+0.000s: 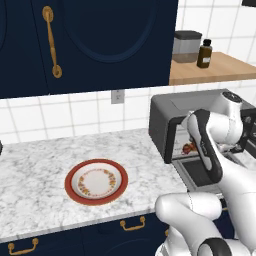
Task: Pick up the kebab skewer and baguette bread, and place them inside the toaster oven. Close the toaster oven door and start by setting the timer.
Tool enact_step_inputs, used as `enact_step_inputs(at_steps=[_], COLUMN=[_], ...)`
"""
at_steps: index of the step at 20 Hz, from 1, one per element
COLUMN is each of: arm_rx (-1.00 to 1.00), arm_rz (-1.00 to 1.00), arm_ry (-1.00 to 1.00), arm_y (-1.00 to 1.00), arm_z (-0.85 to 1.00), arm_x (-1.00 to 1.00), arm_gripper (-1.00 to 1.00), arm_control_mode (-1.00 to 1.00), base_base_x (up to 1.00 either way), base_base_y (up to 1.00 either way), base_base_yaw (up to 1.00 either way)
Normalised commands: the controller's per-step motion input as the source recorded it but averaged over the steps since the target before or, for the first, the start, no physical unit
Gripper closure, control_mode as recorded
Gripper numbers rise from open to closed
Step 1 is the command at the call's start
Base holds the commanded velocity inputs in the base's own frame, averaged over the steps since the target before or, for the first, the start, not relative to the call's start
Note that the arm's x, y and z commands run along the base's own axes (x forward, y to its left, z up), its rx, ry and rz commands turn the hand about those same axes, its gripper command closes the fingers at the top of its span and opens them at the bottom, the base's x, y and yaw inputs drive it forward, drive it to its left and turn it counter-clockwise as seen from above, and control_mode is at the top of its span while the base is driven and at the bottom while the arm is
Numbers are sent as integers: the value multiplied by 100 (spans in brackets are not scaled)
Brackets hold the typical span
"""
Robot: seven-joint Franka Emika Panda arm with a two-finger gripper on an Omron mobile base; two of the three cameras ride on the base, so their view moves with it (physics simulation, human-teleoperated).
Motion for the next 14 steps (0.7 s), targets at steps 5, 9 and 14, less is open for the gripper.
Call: enact_step_inputs(at_steps=[5,9,14], arm_rx=[10,3,0], arm_rz=[-38,-31,-13], arm_ry=[0,0,0], arm_y=[-100,-100,-75], arm_z=[1,0,0], arm_x=[3,13,40], arm_gripper=[100,100,100], arm_control_mode=[-100,-100,-100], base_base_x=[0,0,0], base_base_y=[0,0,0], base_base_yaw=[0,0,0])
